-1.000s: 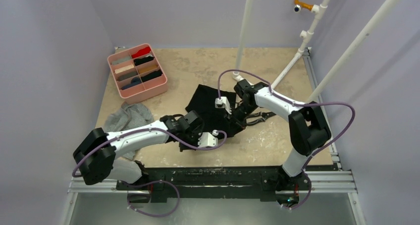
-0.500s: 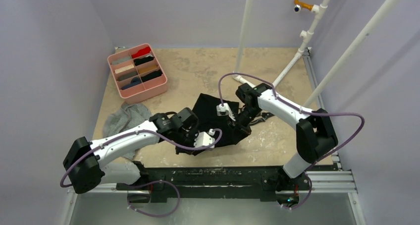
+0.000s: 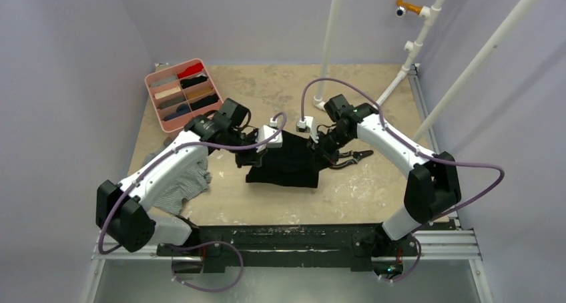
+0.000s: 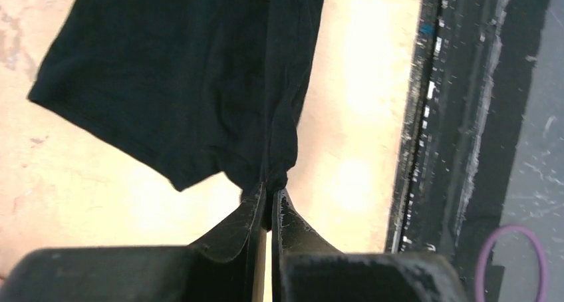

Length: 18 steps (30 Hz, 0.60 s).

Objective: Roll the underwear
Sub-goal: Fold the underwear at the center of the board.

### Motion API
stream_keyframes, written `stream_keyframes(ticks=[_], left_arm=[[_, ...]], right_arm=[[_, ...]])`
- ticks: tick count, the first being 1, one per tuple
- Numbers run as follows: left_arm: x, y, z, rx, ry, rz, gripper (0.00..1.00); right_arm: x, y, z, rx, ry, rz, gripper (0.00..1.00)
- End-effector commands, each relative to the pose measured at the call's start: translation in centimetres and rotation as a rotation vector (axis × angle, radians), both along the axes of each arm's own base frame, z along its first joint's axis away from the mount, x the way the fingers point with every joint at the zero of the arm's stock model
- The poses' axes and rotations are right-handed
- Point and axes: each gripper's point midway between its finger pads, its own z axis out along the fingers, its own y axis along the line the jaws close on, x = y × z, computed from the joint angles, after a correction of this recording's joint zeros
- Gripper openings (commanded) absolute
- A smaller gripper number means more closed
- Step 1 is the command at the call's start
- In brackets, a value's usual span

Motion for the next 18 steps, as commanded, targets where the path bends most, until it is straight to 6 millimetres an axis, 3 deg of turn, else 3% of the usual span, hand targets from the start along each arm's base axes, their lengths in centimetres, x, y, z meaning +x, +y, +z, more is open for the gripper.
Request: stream_keyframes(ticks=[1,5,11,18], left_arm=[[3.7,-0.7,1.0,-0.034,-0.012,0.005,0.0],[7.8,-0.9,1.7,-0.046,-0.025,0.063,0.0],[13.7,-2.5,1.5,-0.032,-0.042,0.13,0.0],[18.1,-3.4,-2.5,0.045,-0.009,0.198,0.0]], right_arm=[[5.0,0.0,2.0,-0.016,-0.088,-0.138,0.0],[8.8,-1.0,2.6,-0.05,-0.11,-0.247,0.0],[13.6,-2.6,0.8,-0.108,-0.114,-0.36,0.0],[16.9,-3.9,-2.8,-0.193,-0.111,-0.401,0.0]])
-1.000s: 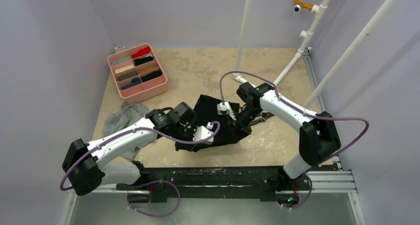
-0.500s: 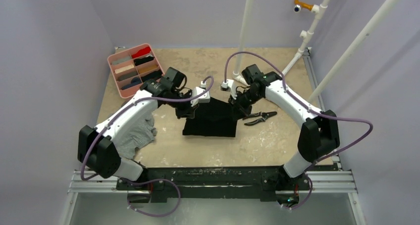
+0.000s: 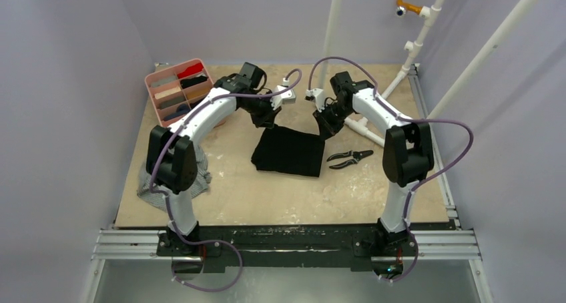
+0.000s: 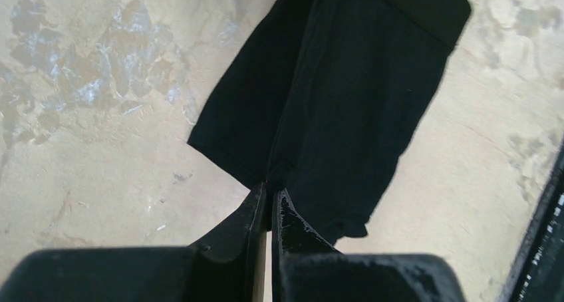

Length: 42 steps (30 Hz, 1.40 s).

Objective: Roll the underwear
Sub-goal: Fold the underwear at the center of the board.

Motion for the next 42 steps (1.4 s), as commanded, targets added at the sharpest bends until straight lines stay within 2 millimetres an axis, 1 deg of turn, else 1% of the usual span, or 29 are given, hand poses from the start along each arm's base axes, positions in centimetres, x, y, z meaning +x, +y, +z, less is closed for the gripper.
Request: stream_keyframes(ticks=[1,5,10,16,21,22,25,27,28,29,30,32,34,36,38,40,42], left_arm=[[2.7,-0.2,-1.8,0.043,0.002,0.055,0.0],[3.7,0.2,-4.2,0.092,0.024,0.096,0.0],[4.6,0.8,-5.9,0.146,0.029,0.146,0.0],[5.6,1.2,-6.6,0.175,0.015,0.204,0.0],[6.8,1.9,-7.2,0.212,-0.009,0.275,0.0],[7.1,2.1,-7.3,0.221,-0.015,0.295,0.02],[8.0,2.6,-7.4,0.24,-0.034,0.354,0.17],[8.6,3.1,-7.3,0.249,-0.054,0.407,0.29],[8.8,3.2,-7.0,0.244,-0.067,0.427,0.33],[8.9,3.5,-6.6,0.246,-0.077,0.445,0.43],[9.0,3.6,-6.3,0.246,-0.085,0.462,0.49],[9.0,4.3,-5.7,0.255,-0.101,0.496,0.59],[8.8,5.1,-4.9,0.257,-0.113,0.526,0.65],[7.8,5.9,-4.4,0.248,-0.099,0.538,0.69],[6.2,6.2,-3.9,0.216,-0.07,0.521,0.72],[3.9,6.2,-3.7,0.188,-0.027,0.485,0.73],[1.2,5.7,-3.7,0.141,0.041,0.444,0.74]], right_arm=[[2.9,-0.5,-0.4,-0.043,-0.053,-0.039,0.0],[3.9,-0.5,-2.1,-0.062,-0.042,-0.038,0.01],[4.9,-0.4,-3.4,-0.07,-0.037,-0.047,0.03],[6.0,0.0,-3.5,-0.061,-0.05,-0.066,0.06],[6.7,-0.1,-3.4,-0.07,-0.07,-0.093,0.15],[6.9,-0.1,-3.3,-0.071,-0.08,-0.103,0.18],[7.6,0.0,-3.0,-0.064,-0.112,-0.134,0.28],[7.9,0.0,-2.5,-0.056,-0.132,-0.153,0.4],[7.9,0.0,-2.1,-0.049,-0.144,-0.158,0.42],[7.7,0.1,-1.7,-0.038,-0.154,-0.158,0.45],[7.5,0.2,-1.3,-0.026,-0.165,-0.153,0.47],[6.8,0.1,-0.7,-0.014,-0.179,-0.132,0.51],[5.7,0.0,-0.3,-0.007,-0.183,-0.106,0.55],[4.4,0.1,0.1,0.018,-0.185,-0.076,0.59],[2.7,0.2,-0.1,0.038,-0.173,-0.049,0.6],[1.4,0.5,-0.2,0.048,-0.173,-0.022,0.6],[0.2,1.0,-0.6,0.061,-0.164,0.001,0.6]])
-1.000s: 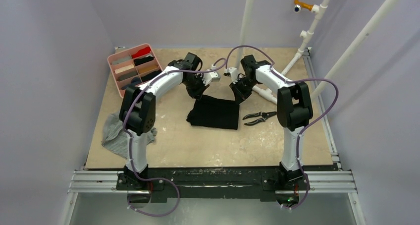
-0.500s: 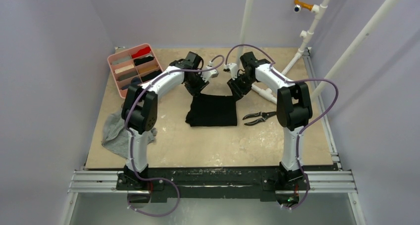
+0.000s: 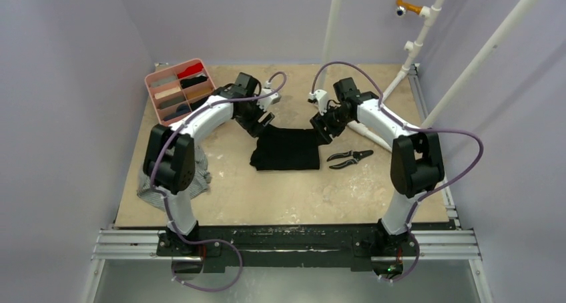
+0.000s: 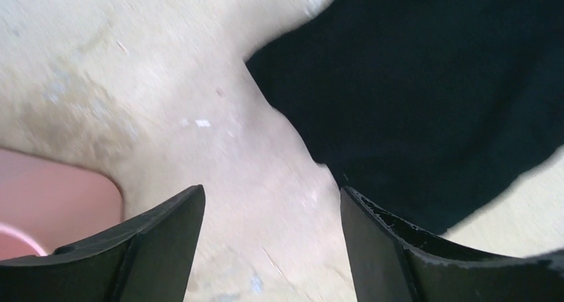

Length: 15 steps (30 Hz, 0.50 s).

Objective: Roll the underwear
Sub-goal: Fold the underwear at the center of the board.

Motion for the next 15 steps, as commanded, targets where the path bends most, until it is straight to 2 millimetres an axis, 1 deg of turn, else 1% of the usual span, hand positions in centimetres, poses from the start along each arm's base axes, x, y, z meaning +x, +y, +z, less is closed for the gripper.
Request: stream_keyframes(ticks=[1,4,8,11,15], left_arm=[[-4.6,-1.4,3.0,-0.184,0.054,-0.048,0.74],[-7.8,-2.8,2.9,-0.299,0.162,-0.082,0.74],[-10.3,-4.7,2.4,-0.426,0.292,-0.099,0.74],[-11.0,-5.5,1.4,-0.466,0.379,-0.081,0.74],[-10.9,-5.3,-0.7,-0.435,0.435,-0.034,0.74]], right_arm=[[-2.1,1.7,0.4,0.066,-0.027,0.084,0.6],[-3.4,2.8,-0.4,0.083,-0.009,0.116,0.59],[-5.0,4.6,-1.5,0.085,0.026,0.166,0.58],[-5.9,5.7,-2.4,0.069,0.05,0.201,0.58],[-6.2,5.6,-3.8,0.052,0.085,0.207,0.56]])
